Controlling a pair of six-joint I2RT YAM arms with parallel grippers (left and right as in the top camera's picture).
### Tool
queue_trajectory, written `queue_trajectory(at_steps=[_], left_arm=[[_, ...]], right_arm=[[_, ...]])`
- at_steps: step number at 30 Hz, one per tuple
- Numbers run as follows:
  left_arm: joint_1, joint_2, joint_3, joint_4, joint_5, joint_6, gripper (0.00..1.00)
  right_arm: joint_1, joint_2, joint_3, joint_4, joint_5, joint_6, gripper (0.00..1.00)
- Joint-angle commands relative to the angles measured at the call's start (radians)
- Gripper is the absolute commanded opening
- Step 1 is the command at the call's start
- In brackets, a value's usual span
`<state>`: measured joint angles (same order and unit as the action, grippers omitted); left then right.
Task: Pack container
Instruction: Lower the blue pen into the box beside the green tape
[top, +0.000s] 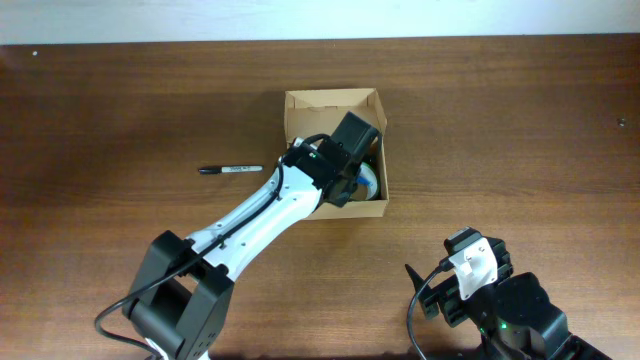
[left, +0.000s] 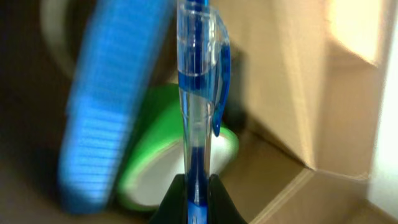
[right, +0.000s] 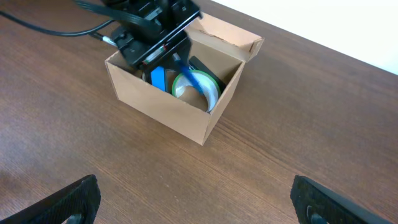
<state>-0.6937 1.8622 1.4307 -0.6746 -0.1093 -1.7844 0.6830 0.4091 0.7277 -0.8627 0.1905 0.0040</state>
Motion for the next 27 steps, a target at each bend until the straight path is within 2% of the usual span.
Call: queue_trajectory(at_steps=[1, 7, 12, 16, 27], left_arm=[[-0.002, 0.021, 0.013, -0.047, -0.019, -0.09, 0.06], [-0.002, 0.022, 0.013, -0.055, -0.019, -0.089, 0.07], [-0.002, 0.022, 0.013, -0.053, -0.019, -0.089, 0.34], [-0.002, 0.022, 0.013, -0.047, -0.018, -0.086, 0.39], [0.005, -0.048, 0.052, -0.031, -0.027, -0.071, 0.41]], right_arm=[[-0.005, -0.005, -0.005, 0.003, 0.001, 0.012, 0.99], [-0.005, -0.005, -0.005, 0.003, 0.001, 0.012, 0.99], [-0.005, -0.005, -0.005, 0.003, 0.001, 0.012, 0.99], [-0.005, -0.005, -0.005, 0.003, 0.001, 0.012, 0.99], [-0.005, -0.005, -0.005, 0.003, 0.001, 0.012, 0.99]])
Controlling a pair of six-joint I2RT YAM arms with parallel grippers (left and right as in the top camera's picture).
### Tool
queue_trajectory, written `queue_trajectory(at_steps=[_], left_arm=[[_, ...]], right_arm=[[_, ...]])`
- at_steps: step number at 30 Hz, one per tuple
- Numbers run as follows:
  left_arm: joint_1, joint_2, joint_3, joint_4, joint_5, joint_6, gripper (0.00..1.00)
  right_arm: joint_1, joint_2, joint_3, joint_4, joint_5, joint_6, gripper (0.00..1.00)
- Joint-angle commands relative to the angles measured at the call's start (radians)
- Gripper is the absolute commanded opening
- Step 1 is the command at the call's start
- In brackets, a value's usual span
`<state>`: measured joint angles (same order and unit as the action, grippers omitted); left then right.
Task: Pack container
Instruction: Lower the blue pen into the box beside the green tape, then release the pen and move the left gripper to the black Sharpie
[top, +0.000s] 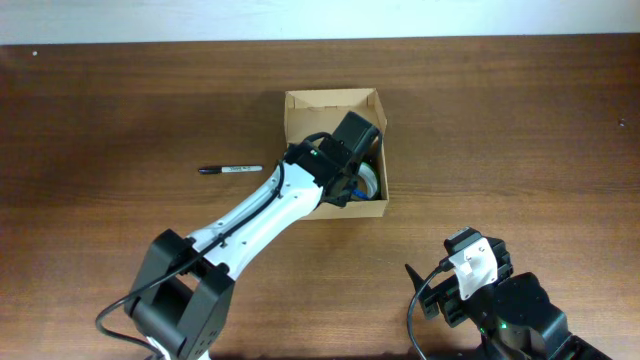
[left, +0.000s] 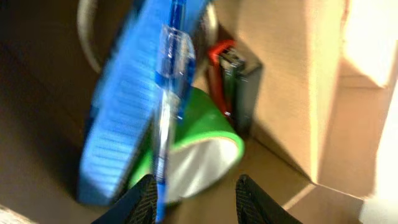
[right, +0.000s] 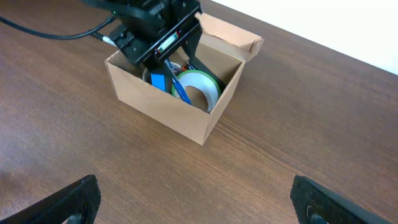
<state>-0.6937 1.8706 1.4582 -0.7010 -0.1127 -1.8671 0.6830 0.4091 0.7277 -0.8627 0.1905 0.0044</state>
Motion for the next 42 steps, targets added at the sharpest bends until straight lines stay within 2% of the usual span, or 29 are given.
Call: queue_trajectory(at_steps=[1, 3, 5, 6, 9, 13, 16, 18, 19, 23, 30, 42], left_arm=[[0.009, -0.076, 0.024, -0.009, -0.034, 0.035, 0.41], [0.022, -0.124, 0.024, -0.027, -0.069, 0.104, 0.41], [0.041, -0.173, 0.024, -0.06, -0.106, 0.172, 0.63], [0.057, -0.207, 0.024, -0.089, -0.132, 0.212, 0.7], [0.117, -0.294, 0.024, -0.2, -0.2, 0.298, 0.79], [0.243, -0.378, 0.024, -0.398, -0.251, 0.302, 0.79], [0.341, -0.392, 0.024, -0.453, -0.249, 0.302, 0.8], [0.401, -0.385, 0.024, -0.452, -0.247, 0.301, 0.96], [0.429, -0.379, 0.024, -0.443, -0.247, 0.302, 1.0], [0.526, -0.315, 0.024, -0.425, -0.177, 0.29, 1.0], [0.602, -0.142, 0.024, -0.404, -0.063, -0.005, 1.0], [0.615, 0.096, 0.024, -0.132, 0.056, -0.011, 1.0]], right_arm=[[-0.005, -0.005, -0.005, 0.003, 0.001, 0.012, 0.99], [-0.005, -0.005, -0.005, 0.003, 0.001, 0.012, 0.99], [-0.005, -0.005, -0.005, 0.003, 0.001, 0.012, 0.99], [-0.005, -0.005, -0.005, 0.003, 0.001, 0.012, 0.99], [-0.005, -0.005, -0.005, 0.003, 0.001, 0.012, 0.99], [-0.005, -0.005, -0.005, 0.003, 0.001, 0.012, 0.99], [-0.005, -0.005, -0.005, 0.003, 0.001, 0.012, 0.99], [-0.005, -0.005, -0.005, 0.003, 0.001, 0.012, 0.99], [-0.005, -0.005, -0.005, 0.003, 0.001, 0.012, 0.99], [-0.005, -0.005, -0.005, 0.003, 0.001, 0.012, 0.99], [-0.005, -0.005, -0.005, 0.003, 0.001, 0.012, 0.99], [-0.005, -0.005, -0.005, 0.003, 0.001, 0.012, 0.99]])
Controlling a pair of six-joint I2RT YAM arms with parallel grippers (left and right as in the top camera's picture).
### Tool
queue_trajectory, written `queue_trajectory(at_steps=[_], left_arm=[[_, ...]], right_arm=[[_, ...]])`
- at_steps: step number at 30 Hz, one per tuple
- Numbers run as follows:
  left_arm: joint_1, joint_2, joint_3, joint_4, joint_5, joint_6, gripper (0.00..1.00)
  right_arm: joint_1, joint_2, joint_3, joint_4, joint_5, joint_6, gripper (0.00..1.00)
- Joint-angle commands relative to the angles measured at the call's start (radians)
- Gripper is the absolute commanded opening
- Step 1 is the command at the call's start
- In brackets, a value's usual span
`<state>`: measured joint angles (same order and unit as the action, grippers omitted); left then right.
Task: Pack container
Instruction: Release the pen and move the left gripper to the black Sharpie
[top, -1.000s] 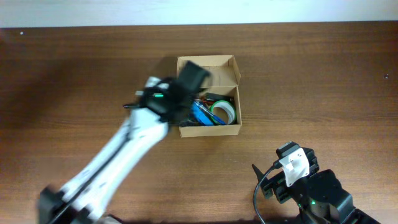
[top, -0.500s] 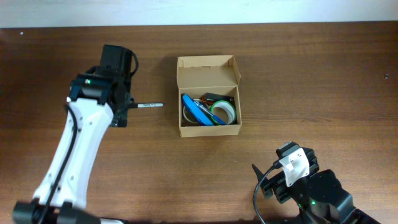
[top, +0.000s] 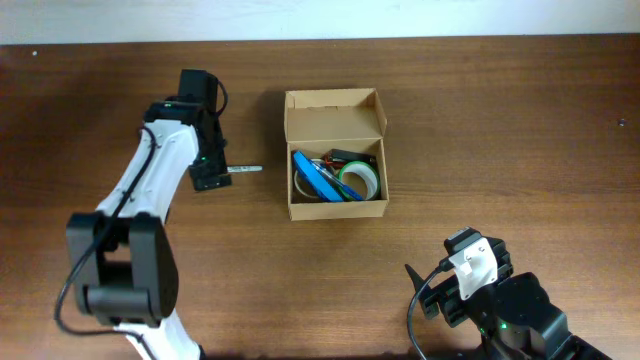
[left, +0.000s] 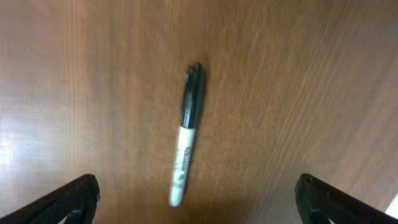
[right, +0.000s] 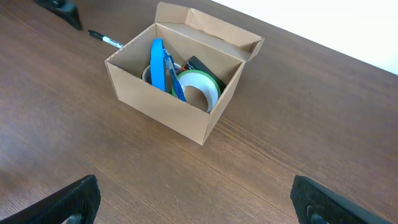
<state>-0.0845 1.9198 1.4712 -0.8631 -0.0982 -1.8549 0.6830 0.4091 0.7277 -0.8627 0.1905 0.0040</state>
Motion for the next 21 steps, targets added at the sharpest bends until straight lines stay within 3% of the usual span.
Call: queue_trajectory(at_steps=[1, 9, 15, 21], left_arm=[[0.005, 0.06, 0.011, 0.047, 0.045, -0.023, 1.0], [0.014, 0.122, 0.011, 0.074, 0.074, -0.022, 0.99], [0.039, 0.148, 0.011, 0.06, 0.146, 0.001, 0.8], [0.068, 0.175, 0.011, 0.055, 0.201, 0.054, 0.78]], right_arm=[[-0.005, -0.005, -0.005, 0.003, 0.001, 0.012, 0.99], [-0.005, -0.005, -0.005, 0.003, 0.001, 0.012, 0.99], [-0.005, -0.005, -0.005, 0.003, 0.001, 0.012, 0.99], [-0.005, -0.005, -0.005, 0.003, 0.001, 0.012, 0.99]])
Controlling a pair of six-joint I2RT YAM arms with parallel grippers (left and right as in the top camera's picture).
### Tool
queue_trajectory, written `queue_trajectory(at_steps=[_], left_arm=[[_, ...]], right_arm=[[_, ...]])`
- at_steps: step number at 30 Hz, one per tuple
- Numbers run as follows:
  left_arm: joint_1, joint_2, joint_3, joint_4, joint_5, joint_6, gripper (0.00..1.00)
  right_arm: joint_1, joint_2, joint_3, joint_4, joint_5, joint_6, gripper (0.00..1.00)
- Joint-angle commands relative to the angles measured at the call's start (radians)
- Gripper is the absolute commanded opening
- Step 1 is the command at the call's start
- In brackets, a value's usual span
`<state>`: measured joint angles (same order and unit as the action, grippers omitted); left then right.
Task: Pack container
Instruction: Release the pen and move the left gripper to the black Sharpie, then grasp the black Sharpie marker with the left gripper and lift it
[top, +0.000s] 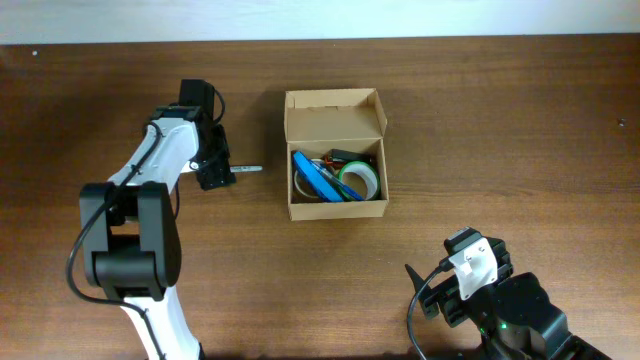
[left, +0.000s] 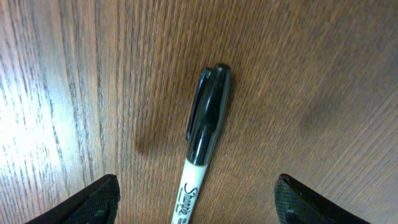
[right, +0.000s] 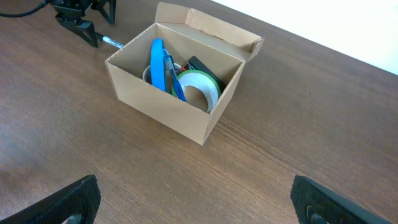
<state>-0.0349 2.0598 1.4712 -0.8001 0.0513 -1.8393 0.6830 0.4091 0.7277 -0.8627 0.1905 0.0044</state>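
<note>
An open cardboard box (top: 336, 155) stands mid-table holding a blue flat item, a blue pen, a green tape roll (right: 198, 87) and a dark lighter. A black-capped white marker (left: 202, 152) lies flat on the wood left of the box. My left gripper (left: 194, 202) hovers low over it, open, one finger on each side, not touching it. In the overhead view the left gripper (top: 213, 172) covers most of the marker. My right gripper (right: 196, 202) is open near the front right, far from the box.
The box's lid flap (top: 334, 102) stands open at the far side. The brown wooden table (top: 500, 120) reaches a pale wall strip at the back. The right arm's base (top: 495, 300) sits at the front right.
My left gripper has come down closer over the marker, which now fills more of the left wrist view between the open fingers. The box, its contents and the right arm have not changed.
First my left gripper was inside the box, shut on the blue pen. Then it was open there with the pen resting against the blue item. Later the left arm was over the marker left of the box, and now it hangs lower over it.
</note>
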Motion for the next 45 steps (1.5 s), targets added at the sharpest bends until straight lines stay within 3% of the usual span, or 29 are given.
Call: queue_trajectory(at_steps=[1, 13, 18, 28, 41, 45], left_arm=[[0.02, 0.041, 0.011, -0.011, 0.063, 0.038, 0.75], [0.025, 0.068, 0.011, -0.06, 0.092, 0.039, 0.59], [0.025, 0.068, 0.011, -0.06, 0.091, 0.039, 0.32], [0.025, 0.068, 0.011, -0.06, 0.086, 0.039, 0.04], [0.025, -0.046, 0.011, -0.062, 0.053, 0.041, 0.02], [0.024, -0.129, 0.011, -0.067, 0.035, 0.101, 0.02]], right_arm=[[-0.005, -0.005, -0.005, 0.003, 0.001, 0.012, 0.99], [-0.005, -0.005, -0.005, 0.003, 0.001, 0.012, 0.99], [-0.005, -0.005, -0.005, 0.003, 0.001, 0.012, 0.99], [-0.005, -0.005, -0.005, 0.003, 0.001, 0.012, 0.99], [-0.005, -0.005, -0.005, 0.003, 0.001, 0.012, 0.99], [-0.005, -0.005, -0.005, 0.003, 0.001, 0.012, 0.99]])
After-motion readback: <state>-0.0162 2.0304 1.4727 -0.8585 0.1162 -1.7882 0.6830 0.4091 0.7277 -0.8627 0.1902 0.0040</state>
